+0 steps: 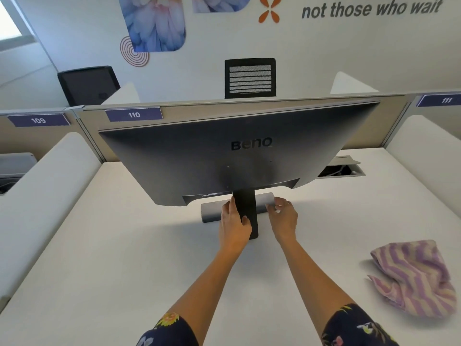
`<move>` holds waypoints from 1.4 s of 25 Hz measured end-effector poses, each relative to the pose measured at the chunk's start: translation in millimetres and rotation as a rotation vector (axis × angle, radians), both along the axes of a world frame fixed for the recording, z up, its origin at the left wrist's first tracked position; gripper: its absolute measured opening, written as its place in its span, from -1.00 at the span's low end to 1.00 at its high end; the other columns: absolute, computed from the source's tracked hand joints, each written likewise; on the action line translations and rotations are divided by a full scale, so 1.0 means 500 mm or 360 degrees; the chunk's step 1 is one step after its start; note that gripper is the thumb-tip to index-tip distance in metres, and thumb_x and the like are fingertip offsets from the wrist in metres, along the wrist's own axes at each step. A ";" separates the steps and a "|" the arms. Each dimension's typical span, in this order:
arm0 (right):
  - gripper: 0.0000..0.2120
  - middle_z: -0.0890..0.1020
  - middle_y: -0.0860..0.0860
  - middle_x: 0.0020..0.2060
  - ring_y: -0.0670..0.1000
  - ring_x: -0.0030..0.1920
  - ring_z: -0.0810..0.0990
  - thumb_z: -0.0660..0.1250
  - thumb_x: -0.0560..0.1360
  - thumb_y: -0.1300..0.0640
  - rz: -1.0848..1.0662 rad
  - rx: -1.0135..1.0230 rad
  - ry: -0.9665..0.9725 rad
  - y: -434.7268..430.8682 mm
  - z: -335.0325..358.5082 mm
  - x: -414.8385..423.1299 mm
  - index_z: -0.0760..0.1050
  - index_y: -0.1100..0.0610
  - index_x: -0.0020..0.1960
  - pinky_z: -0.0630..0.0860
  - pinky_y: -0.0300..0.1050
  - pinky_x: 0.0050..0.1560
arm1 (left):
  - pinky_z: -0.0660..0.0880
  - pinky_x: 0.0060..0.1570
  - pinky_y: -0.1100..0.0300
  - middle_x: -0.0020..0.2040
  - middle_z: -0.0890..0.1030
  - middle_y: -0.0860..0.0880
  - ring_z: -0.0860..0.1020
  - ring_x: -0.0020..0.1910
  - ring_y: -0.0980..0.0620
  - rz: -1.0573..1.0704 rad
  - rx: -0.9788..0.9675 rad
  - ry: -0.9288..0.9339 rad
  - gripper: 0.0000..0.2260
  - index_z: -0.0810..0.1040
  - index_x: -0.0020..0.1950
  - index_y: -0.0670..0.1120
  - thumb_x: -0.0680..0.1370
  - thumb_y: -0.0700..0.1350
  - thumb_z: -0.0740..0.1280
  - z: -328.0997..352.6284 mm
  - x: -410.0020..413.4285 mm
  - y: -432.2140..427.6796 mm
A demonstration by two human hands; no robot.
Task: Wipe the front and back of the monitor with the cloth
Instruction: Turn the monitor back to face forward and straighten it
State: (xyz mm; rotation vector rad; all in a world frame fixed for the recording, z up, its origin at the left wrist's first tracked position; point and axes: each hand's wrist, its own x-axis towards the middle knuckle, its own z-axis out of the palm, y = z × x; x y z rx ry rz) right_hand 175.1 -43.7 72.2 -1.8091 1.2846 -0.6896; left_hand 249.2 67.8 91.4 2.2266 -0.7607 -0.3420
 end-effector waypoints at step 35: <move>-0.70 0.63 0.10 0.16 0.15 0.17 0.57 0.25 0.55 0.27 -0.0433 0.0296 -0.0366 -0.167 0.004 -0.076 0.51 0.16 0.27 0.43 -0.10 0.18 | 0.44 0.21 0.19 0.45 0.25 -0.07 0.46 0.26 -0.02 0.0525 -0.0528 0.0460 -0.50 0.24 0.47 -0.03 0.58 -0.20 0.33 0.045 -0.110 -0.130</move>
